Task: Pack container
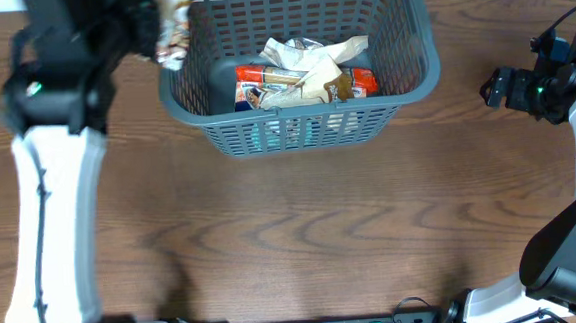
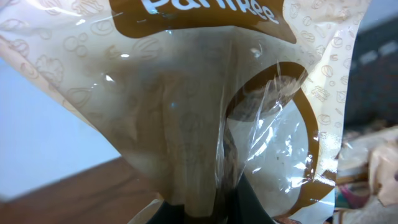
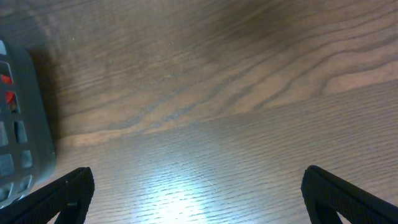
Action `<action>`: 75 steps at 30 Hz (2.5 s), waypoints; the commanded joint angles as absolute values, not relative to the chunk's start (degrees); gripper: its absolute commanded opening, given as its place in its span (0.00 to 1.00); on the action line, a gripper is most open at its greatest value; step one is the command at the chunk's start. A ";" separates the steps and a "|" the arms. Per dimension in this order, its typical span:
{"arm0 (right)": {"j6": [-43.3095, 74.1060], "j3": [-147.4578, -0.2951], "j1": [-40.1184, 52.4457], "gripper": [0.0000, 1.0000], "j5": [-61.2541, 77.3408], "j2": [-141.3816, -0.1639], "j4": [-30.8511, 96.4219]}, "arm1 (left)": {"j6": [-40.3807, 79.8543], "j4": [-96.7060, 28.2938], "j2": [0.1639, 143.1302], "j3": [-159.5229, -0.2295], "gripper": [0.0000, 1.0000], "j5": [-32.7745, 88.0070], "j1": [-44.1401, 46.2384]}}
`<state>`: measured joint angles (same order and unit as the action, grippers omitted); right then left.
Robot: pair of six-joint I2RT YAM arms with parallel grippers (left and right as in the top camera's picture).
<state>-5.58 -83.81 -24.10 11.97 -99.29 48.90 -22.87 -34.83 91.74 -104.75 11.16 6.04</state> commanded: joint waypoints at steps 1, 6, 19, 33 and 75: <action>-5.21 -83.55 -23.16 0.99 12.27 -99.02 48.86 | -29.36 -34.65 95.92 -110.67 0.06 11.16 10.11; -5.19 -83.55 -23.16 0.99 12.27 -99.02 48.82 | -34.83 -33.89 100.95 -115.98 0.06 11.20 14.31; -5.19 -83.55 -23.16 0.99 12.27 -99.02 48.34 | -60.36 -36.05 103.46 -115.46 0.06 16.93 20.75; -5.21 -83.57 -23.16 0.99 12.25 -99.02 48.21 | -60.82 -40.23 114.39 -115.46 0.06 27.29 20.80; -7.25 -99.22 -23.00 0.99 8.73 -96.07 28.03 | -25.98 -29.71 101.51 -115.46 0.99 -12.12 3.09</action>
<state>-8.43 -98.00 -24.08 9.34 -98.72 27.14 -31.79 -29.71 105.41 -114.37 -10.37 6.11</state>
